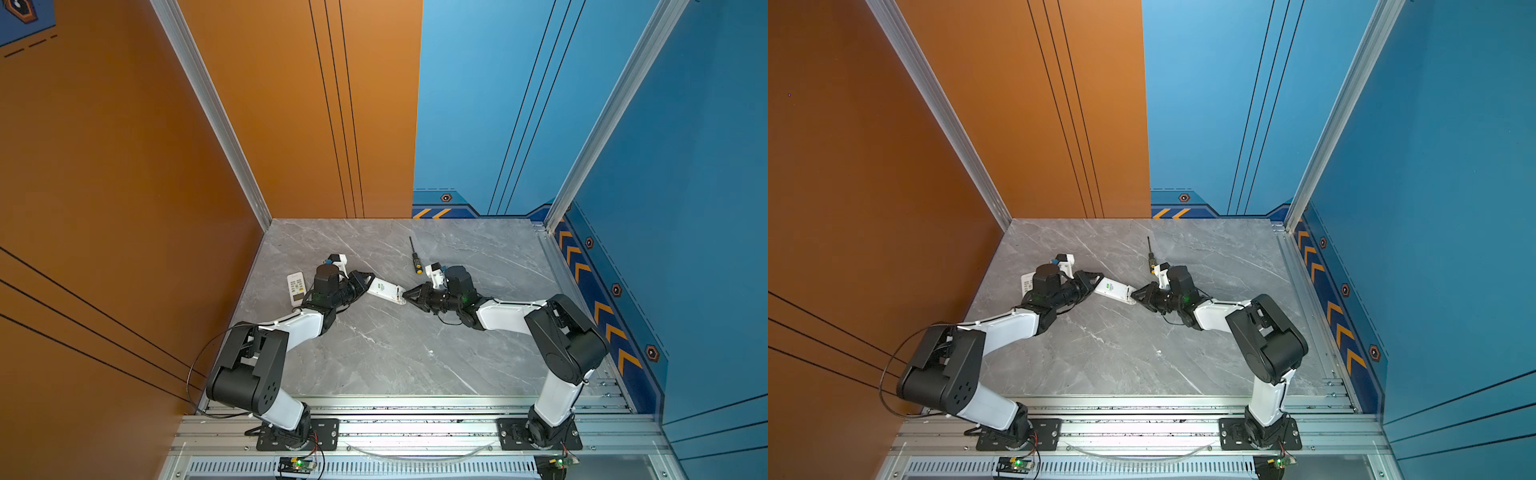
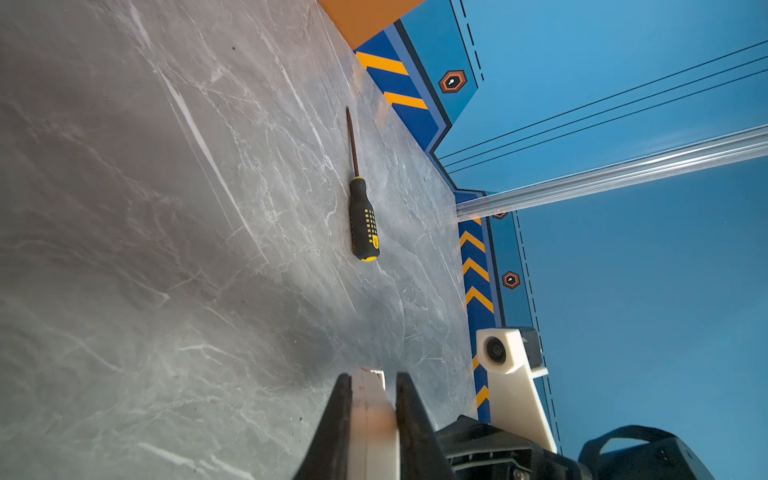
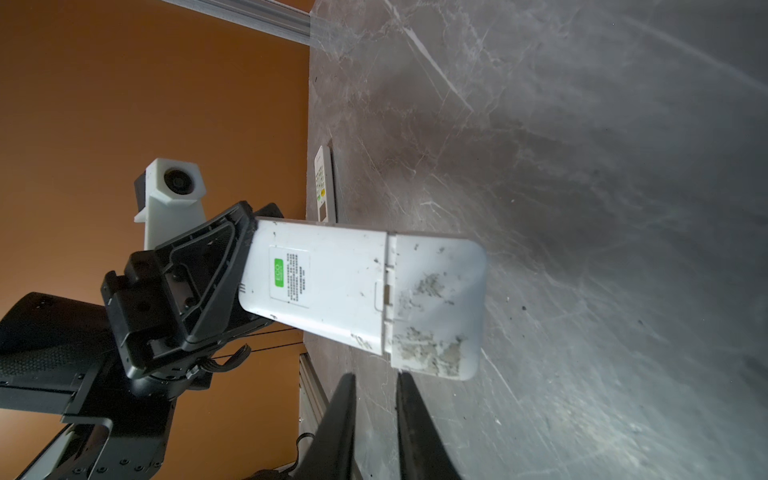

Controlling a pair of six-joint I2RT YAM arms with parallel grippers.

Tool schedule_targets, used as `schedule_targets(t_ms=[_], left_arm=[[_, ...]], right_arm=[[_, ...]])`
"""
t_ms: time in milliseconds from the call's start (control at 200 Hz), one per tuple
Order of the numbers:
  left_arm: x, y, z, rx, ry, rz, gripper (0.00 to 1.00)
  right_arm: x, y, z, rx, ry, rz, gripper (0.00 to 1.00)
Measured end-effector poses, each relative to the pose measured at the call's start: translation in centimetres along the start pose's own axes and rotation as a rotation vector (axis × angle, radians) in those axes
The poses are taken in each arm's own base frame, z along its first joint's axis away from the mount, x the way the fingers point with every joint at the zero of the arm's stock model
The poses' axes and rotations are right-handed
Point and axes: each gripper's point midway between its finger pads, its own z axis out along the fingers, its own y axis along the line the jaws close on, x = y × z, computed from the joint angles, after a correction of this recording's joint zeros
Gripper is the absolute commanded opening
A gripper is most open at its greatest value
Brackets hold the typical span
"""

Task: Unload the batteries from the remote control
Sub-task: 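Slide the battery cover away from the left gripper with the right gripper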

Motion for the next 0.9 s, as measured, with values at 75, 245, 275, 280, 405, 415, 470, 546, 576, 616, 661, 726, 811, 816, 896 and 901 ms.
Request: schedule_targets(t_ms=[75, 245, 275, 280, 405, 415, 470, 546, 576, 616, 661, 726, 811, 816, 896, 901], left_arm=[[0.1, 0.0, 0.0, -0.003, 0.000, 0.006, 0.00], [0.2, 0.3, 0.1, -0.017, 0.000, 0.021, 0.00], [0.2, 0.3, 0.1, -0.018, 0.002, 0.022, 0.00], [0.2, 0.3, 0.1, -0.019, 0.002, 0.022, 0.00], [0.1, 0.1, 0.1, -0.007, -0.004, 0.024, 0.00], [0.0, 0.0, 0.1, -0.004, -0.005, 0.026, 0.00], [-0.1, -0.3, 0.1, 0.006, -0.009, 0.030, 0.00], [-0.1, -0.4, 0.1, 0.012, -0.011, 0.034, 0.00], [0.0, -0.5, 0.1, 0.015, -0.010, 0.035, 0.00], [0.1, -0.6, 0.2, 0.018, -0.009, 0.037, 0.00], [0.2, -0.6, 0.2, 0.018, -0.006, 0.038, 0.00], [0.3, -0.7, 0.3, 0.019, -0.002, 0.039, 0.00], [0.4, -0.7, 0.3, 0.019, 0.001, 0.039, 0.00], [0.4, -0.7, 0.3, 0.019, 0.001, 0.039, 0.00], [0.5, -0.7, 0.4, 0.019, 0.002, 0.040, 0.00], [0.5, -0.7, 0.4, 0.019, 0.002, 0.040, 0.00]], right_arm=[[-0.2, 0.1, 0.0, 0.000, -0.002, -0.004, 0.24], [-0.6, -1.7, -0.7, 0.074, 0.010, 0.001, 0.54], [-0.7, -2.0, -0.7, 0.092, 0.016, -0.002, 0.59], [-0.7, -2.0, -0.7, 0.094, 0.017, -0.006, 0.60], [-0.6, -1.5, -0.5, 0.108, 0.043, -0.051, 0.76], [-0.6, -1.5, -0.5, 0.106, 0.043, -0.058, 0.76], [-0.4, -1.4, -0.4, 0.095, 0.046, -0.063, 0.78], [0.0, -1.3, -0.3, 0.080, 0.053, -0.069, 0.78], [0.1, -1.4, -0.2, 0.079, 0.054, -0.070, 0.77], [0.2, -1.4, -0.1, 0.078, 0.057, -0.073, 0.76], [0.2, -1.6, 0.0, 0.080, 0.059, -0.073, 0.74], [0.3, -1.8, 0.2, 0.085, 0.063, -0.071, 0.71], [0.4, -2.3, 0.4, 0.093, 0.068, -0.066, 0.67], [0.4, -2.3, 0.4, 0.094, 0.069, -0.064, 0.67], [0.4, -2.7, 0.7, 0.100, 0.072, -0.060, 0.65], [0.4, -2.7, 0.7, 0.100, 0.072, -0.059, 0.65]])
